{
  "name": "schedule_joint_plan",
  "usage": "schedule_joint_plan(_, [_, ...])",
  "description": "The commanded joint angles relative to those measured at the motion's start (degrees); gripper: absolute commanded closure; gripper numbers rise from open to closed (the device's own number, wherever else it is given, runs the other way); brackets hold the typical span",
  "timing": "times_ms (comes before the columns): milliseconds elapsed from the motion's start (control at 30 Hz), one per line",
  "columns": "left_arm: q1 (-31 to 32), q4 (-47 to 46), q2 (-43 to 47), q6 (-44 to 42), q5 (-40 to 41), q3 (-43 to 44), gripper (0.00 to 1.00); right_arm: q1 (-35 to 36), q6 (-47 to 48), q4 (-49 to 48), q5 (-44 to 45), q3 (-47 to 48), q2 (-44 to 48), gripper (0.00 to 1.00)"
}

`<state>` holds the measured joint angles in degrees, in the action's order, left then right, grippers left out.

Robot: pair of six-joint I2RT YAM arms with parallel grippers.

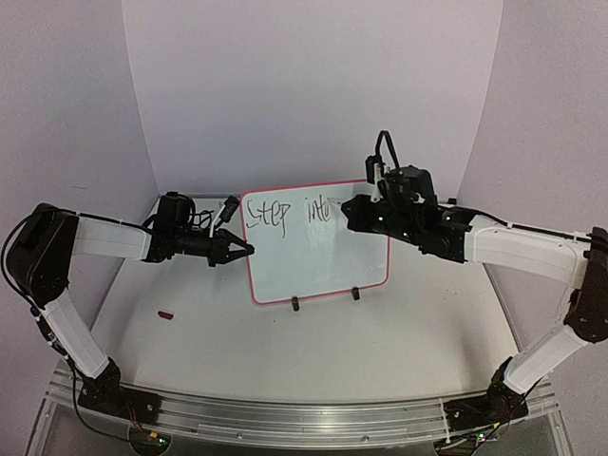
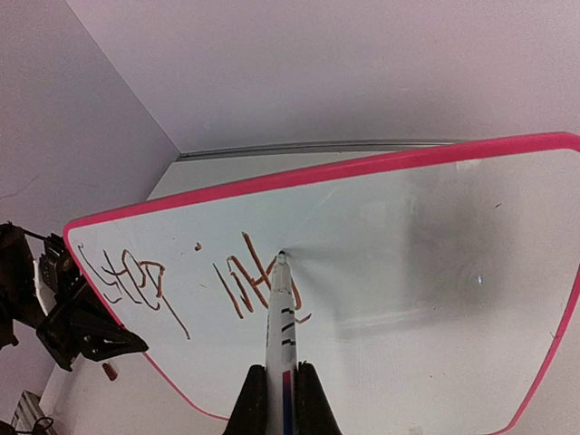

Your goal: Write a sentence on the whiteboard

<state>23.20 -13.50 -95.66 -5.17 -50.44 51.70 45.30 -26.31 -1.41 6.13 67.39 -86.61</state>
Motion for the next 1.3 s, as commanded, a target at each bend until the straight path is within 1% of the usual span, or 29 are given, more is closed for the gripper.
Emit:
schedule_joint_plan(0, [0.2, 3.3, -0.3, -2.9, 7.0, -0.1, 1.00, -0.2, 1.0, 0.1, 0.9, 2.7, 0.0, 1.00])
schedule_joint_plan(233, [0.1, 3.3, -0.3, -2.9, 7.0, 0.0, 1.00, -0.1, 0.4, 0.1, 0.2, 1.9, 0.5, 1.00])
schedule_joint_plan(500, [0.2, 3.3, -0.4, -2.9, 7.0, 0.0, 1.00, -0.1, 0.6, -1.9, -5.5, -0.7, 4.7, 1.00])
schedule_joint_plan(667, [0.2, 3.8, 0.3, -3.3, 7.5, -0.2, 1.00, -0.1, -0.4, -1.6, -5.0, -3.7, 8.7, 1.00])
schedule_joint_plan(833, [0.1, 4.1, 0.1, -3.5, 7.6, -0.1, 1.00, -0.4, 0.4, 2.1, -2.8, -5.7, 12.2, 1.00])
schedule_joint_plan(900, [0.2, 4.3, -0.1, -3.6, 7.6, 0.0, 1.00, -1.1, 0.5, 3.5, -3.7, -6.8, 13.9, 1.00])
schedule_joint_plan(1133, [0.2, 4.6, -0.2, -3.8, 7.9, 0.1, 1.00, -6.2, -0.1, 3.8, -8.1, -11.5, 19.3, 1.00])
schedule_joint_plan(1267, [0.2, 4.7, -0.2, -3.8, 8.0, 0.1, 1.00, -8.3, -0.2, 3.8, -9.4, -13.8, 20.9, 1.00])
